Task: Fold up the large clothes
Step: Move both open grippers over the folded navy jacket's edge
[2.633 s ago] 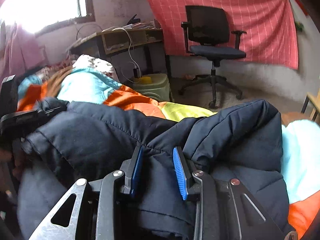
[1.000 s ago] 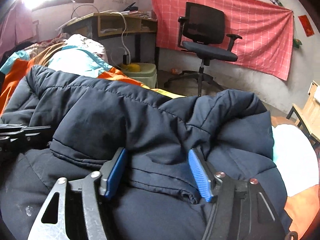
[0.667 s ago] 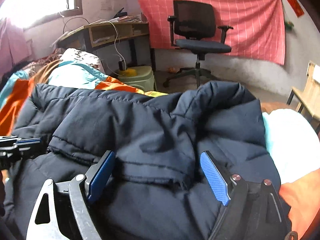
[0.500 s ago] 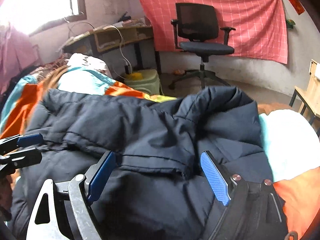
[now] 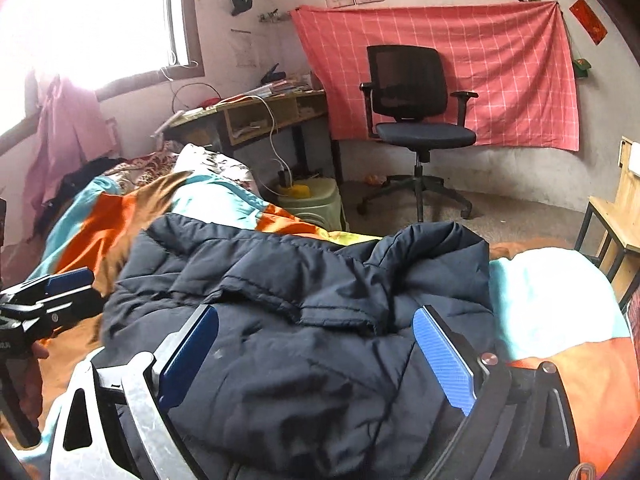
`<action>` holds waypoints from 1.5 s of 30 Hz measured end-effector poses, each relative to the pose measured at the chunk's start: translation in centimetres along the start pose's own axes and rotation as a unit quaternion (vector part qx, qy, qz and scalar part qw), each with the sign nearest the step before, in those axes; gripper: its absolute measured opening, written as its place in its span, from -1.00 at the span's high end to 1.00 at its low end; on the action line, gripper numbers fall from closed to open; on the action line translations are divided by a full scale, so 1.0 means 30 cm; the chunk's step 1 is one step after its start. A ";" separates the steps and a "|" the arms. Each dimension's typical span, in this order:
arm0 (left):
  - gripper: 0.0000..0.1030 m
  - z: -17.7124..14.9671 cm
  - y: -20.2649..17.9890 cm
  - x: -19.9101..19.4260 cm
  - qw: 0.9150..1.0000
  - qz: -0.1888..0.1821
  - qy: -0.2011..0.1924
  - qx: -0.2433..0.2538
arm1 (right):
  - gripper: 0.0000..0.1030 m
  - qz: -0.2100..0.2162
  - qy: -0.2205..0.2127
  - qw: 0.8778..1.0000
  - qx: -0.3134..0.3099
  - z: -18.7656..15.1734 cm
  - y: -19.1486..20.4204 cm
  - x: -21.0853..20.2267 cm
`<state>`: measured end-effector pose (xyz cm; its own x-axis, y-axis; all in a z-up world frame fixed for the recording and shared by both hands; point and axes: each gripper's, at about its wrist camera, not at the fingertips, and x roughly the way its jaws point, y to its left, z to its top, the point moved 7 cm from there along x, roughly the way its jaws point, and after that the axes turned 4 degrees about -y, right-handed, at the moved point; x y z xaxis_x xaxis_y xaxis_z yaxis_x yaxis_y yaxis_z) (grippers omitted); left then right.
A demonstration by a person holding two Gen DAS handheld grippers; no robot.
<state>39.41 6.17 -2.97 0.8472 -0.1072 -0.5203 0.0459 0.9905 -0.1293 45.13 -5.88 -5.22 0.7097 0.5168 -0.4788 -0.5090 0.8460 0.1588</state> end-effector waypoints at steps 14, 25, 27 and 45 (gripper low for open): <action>-0.97 -0.119 -0.106 -0.309 0.998 0.022 -0.056 0.009 | -0.99 0.006 -0.010 1.000 -0.013 -0.083 0.030 -0.356; -0.97 -0.283 -0.161 -0.446 0.998 0.000 -0.051 0.031 | -0.99 0.008 -0.012 0.999 -0.033 -0.234 0.084 -0.563; -0.97 -0.321 -0.173 -0.459 0.998 -0.005 -0.048 0.036 | -0.99 0.007 -0.016 0.999 -0.040 -0.265 0.097 -0.600; -0.97 -0.597 -0.216 -0.495 0.996 -0.009 0.027 0.081 | -0.99 0.002 0.029 0.993 -0.117 -0.476 0.124 -0.718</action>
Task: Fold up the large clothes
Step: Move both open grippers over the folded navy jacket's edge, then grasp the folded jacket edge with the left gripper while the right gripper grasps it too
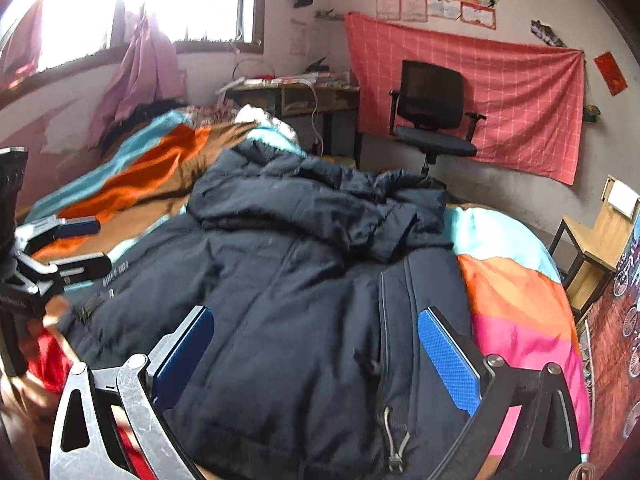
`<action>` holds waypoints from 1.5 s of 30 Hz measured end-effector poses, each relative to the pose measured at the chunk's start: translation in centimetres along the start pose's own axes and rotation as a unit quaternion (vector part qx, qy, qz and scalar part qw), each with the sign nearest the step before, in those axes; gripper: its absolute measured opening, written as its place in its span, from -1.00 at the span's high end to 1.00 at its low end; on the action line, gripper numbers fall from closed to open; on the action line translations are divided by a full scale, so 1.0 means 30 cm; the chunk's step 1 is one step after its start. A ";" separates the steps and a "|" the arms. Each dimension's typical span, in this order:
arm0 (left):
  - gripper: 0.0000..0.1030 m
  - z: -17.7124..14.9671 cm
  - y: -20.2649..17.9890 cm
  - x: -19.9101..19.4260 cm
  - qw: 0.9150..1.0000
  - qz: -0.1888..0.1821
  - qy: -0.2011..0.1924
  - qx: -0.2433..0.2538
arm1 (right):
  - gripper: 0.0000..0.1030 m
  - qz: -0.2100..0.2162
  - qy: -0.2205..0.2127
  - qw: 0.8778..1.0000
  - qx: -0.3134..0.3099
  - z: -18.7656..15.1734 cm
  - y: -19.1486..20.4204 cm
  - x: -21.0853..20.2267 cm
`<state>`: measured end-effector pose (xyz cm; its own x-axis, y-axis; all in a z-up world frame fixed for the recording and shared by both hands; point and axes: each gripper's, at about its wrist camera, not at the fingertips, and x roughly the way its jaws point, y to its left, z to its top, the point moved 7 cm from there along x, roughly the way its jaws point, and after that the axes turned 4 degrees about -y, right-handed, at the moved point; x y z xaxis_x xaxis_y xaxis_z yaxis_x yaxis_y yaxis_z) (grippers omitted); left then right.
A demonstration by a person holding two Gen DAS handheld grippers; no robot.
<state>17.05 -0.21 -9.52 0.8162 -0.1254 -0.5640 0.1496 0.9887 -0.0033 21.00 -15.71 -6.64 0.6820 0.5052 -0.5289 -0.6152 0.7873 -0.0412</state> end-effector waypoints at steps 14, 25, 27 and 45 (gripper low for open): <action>-0.97 -0.282 -0.019 0.003 0.992 -0.010 0.100 0.072 | -0.99 0.010 0.160 0.984 -0.079 -0.257 0.050 0.034; -0.97 -0.425 -0.014 0.013 0.982 0.004 0.144 0.124 | -0.99 0.020 0.257 0.956 -0.143 -0.398 0.107 0.074; -0.97 -0.440 -0.006 0.017 0.981 0.011 0.150 0.124 | -0.99 0.023 0.264 0.951 -0.156 -0.416 0.115 0.075; -0.97 -0.509 0.011 0.039 0.969 0.125 0.133 0.166 | -0.99 -0.048 0.277 0.911 -0.302 -0.526 0.187 0.124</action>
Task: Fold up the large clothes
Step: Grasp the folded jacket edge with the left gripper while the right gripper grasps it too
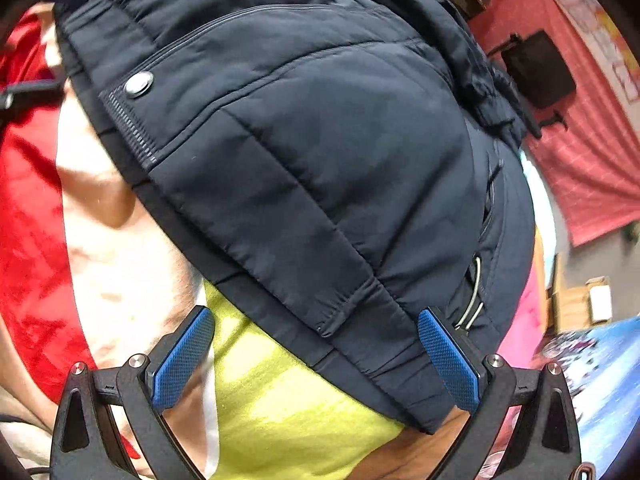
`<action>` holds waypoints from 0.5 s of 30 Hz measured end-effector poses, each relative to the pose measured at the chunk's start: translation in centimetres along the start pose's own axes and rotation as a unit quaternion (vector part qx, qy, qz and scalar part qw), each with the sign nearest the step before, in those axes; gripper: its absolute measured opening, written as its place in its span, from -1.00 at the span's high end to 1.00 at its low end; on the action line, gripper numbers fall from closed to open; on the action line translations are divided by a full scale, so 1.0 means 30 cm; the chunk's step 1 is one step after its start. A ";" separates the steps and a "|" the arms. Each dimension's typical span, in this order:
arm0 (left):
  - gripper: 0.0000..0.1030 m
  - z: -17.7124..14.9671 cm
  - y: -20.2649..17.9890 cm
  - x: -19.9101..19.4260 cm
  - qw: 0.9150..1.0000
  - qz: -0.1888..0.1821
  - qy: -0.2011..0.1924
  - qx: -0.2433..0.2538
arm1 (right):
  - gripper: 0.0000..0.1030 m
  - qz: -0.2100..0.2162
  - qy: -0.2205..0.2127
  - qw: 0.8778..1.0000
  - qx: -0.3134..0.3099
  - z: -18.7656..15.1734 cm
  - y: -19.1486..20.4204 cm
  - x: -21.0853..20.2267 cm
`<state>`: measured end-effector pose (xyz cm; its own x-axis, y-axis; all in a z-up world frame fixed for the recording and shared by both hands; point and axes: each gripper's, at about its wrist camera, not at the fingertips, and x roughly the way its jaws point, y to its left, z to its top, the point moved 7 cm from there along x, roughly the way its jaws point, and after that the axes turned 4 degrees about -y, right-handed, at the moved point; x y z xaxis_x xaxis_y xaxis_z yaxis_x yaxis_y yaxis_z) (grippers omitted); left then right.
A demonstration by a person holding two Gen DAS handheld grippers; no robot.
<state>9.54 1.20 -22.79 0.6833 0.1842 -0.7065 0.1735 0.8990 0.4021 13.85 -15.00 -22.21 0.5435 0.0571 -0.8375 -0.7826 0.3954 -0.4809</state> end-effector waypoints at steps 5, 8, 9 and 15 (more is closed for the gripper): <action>-0.97 0.014 0.031 0.012 1.000 0.024 -0.004 -0.012 | -0.99 -0.033 -0.009 0.999 -0.031 0.003 0.013 0.005; -0.97 0.021 0.046 0.016 0.999 0.027 -0.003 -0.021 | -0.99 -0.043 -0.013 0.999 -0.027 0.009 0.000 0.011; -0.97 0.022 0.043 0.012 0.999 0.027 -0.003 -0.021 | -0.99 -0.045 -0.014 0.999 -0.024 0.011 -0.007 0.018; -0.31 0.048 0.025 -0.014 0.999 0.024 -0.015 -0.015 | -0.99 -0.073 -0.025 0.996 -0.040 0.038 -0.014 0.047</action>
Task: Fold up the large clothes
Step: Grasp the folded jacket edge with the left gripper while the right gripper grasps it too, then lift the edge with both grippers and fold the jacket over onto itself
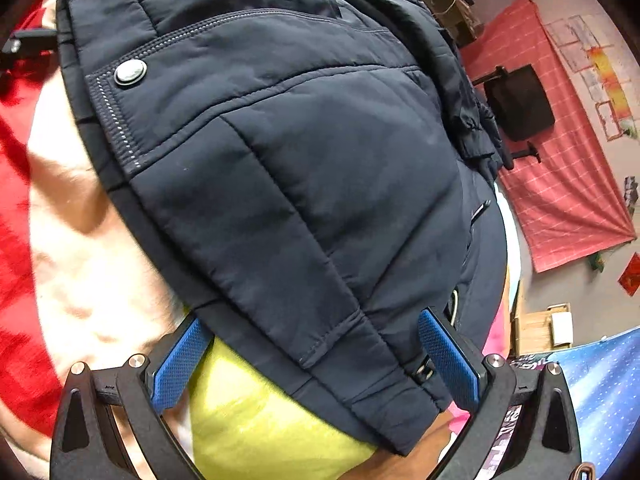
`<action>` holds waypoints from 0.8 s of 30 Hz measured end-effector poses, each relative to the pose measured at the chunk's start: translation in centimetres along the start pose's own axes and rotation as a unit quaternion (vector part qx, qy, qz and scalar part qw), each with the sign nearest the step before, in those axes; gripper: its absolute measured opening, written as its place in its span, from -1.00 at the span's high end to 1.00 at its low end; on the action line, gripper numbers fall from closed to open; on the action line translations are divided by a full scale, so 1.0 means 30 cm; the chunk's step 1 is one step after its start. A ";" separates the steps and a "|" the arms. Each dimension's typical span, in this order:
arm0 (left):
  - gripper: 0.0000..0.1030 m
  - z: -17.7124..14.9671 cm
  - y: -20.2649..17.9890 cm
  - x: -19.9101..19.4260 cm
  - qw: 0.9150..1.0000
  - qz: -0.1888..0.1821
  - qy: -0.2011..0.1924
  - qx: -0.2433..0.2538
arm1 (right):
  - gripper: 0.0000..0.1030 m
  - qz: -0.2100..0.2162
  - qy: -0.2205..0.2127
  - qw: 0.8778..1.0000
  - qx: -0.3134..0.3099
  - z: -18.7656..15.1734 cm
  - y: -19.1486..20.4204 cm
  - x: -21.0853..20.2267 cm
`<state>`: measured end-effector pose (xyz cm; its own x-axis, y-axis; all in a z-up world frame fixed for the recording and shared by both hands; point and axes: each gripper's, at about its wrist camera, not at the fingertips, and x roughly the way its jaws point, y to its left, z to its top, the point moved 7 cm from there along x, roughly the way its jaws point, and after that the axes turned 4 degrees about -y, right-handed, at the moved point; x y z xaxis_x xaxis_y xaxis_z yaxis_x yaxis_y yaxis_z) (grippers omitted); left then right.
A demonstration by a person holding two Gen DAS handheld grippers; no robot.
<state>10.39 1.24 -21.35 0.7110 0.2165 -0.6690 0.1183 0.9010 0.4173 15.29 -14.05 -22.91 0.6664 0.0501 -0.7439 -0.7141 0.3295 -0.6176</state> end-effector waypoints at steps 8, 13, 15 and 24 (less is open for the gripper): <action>0.44 0.042 -0.008 -0.030 1.000 0.019 -0.019 0.005 | -0.96 -0.080 -0.039 0.994 -0.063 0.033 0.021 -0.013; 0.60 0.078 0.033 -0.051 0.999 0.002 -0.023 -0.032 | -0.57 -0.110 -0.072 0.990 -0.043 0.053 -0.023 -0.048; 0.63 0.100 0.039 -0.067 0.999 0.001 -0.029 -0.037 | -0.42 -0.111 -0.085 0.989 -0.040 0.061 -0.033 -0.060; 0.72 0.173 0.091 -0.122 0.994 -0.011 -0.047 -0.095 | 0.68 -0.089 -0.145 0.985 0.003 0.111 -0.016 -0.180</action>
<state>11.70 0.96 -14.57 0.7722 0.1681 -0.6127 0.0072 0.9620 0.2730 12.76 -11.34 -17.75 0.8148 0.2588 -0.5187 -0.5797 0.3623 -0.7299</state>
